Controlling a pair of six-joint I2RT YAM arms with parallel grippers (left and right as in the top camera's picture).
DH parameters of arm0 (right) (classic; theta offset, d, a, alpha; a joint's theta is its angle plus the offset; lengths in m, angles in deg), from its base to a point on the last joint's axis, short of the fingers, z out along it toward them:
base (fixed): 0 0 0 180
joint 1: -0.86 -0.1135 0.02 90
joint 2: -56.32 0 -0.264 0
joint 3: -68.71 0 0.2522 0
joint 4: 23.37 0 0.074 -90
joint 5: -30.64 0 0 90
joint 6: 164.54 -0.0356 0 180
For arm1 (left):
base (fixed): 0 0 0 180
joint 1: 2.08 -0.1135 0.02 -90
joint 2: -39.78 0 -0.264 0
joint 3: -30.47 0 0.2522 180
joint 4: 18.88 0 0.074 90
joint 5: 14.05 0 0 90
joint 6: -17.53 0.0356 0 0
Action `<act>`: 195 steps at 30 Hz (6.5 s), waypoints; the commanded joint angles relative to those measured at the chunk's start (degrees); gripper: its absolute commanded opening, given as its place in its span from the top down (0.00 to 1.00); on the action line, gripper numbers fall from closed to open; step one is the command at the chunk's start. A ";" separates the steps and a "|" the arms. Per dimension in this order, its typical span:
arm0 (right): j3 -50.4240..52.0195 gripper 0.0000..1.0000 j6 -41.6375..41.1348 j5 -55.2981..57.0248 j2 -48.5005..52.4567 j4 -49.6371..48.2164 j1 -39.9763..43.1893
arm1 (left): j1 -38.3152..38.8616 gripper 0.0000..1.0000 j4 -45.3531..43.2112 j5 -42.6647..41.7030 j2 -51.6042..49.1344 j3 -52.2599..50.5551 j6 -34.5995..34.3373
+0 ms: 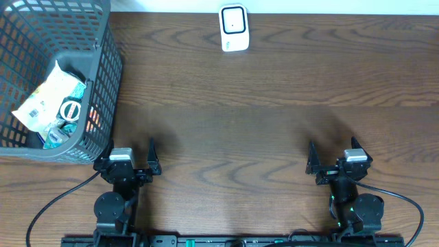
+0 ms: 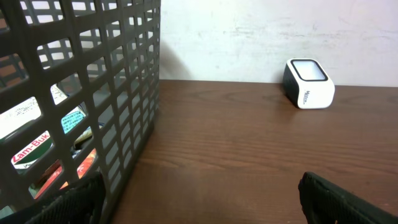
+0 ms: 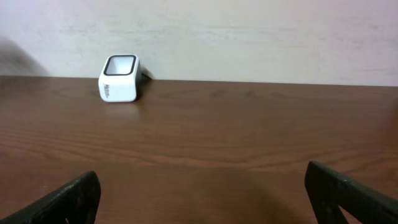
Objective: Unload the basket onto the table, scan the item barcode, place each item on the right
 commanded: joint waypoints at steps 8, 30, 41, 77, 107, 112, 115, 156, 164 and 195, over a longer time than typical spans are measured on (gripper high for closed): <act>0.15 0.01 0.42 0.24 -0.26 0.15 0.17 | 0.28 0.02 2.36 1.36 0.35 -0.98 -0.48; 0.15 0.01 0.42 0.24 -0.26 0.15 0.17 | 0.28 0.02 -39.10 -28.83 0.35 0.35 -12.24; 0.15 0.01 0.42 0.24 -0.26 0.15 0.17 | 0.28 0.02 -7.89 -25.03 -18.40 36.96 -6.95; 0.15 0.01 0.42 0.24 -0.26 0.15 0.17 | -30.71 0.02 67.30 -5.25 -111.38 134.49 -11.28; 0.15 0.01 0.42 0.24 -0.26 0.13 0.17 | -20.52 0.02 69.99 22.40 -138.33 134.07 -24.59; 0.15 0.01 0.42 0.24 -0.26 0.15 0.17 | -20.55 0.02 70.05 26.14 -140.02 134.00 -27.78; 0.15 0.01 0.42 0.24 -0.26 0.15 0.17 | -20.68 0.02 70.20 26.08 -140.45 134.00 -28.09; 0.15 0.01 0.42 0.24 -0.26 0.15 0.17 | -26.80 0.02 56.68 11.23 -123.45 113.72 -24.02; 0.15 0.01 0.42 0.24 -0.26 0.13 0.17 | -26.73 0.02 45.24 11.21 -123.51 104.54 -23.85; 0.15 0.01 0.42 0.24 -0.26 0.15 0.17 | -26.73 0.93 34.99 10.80 -110.64 92.45 -20.46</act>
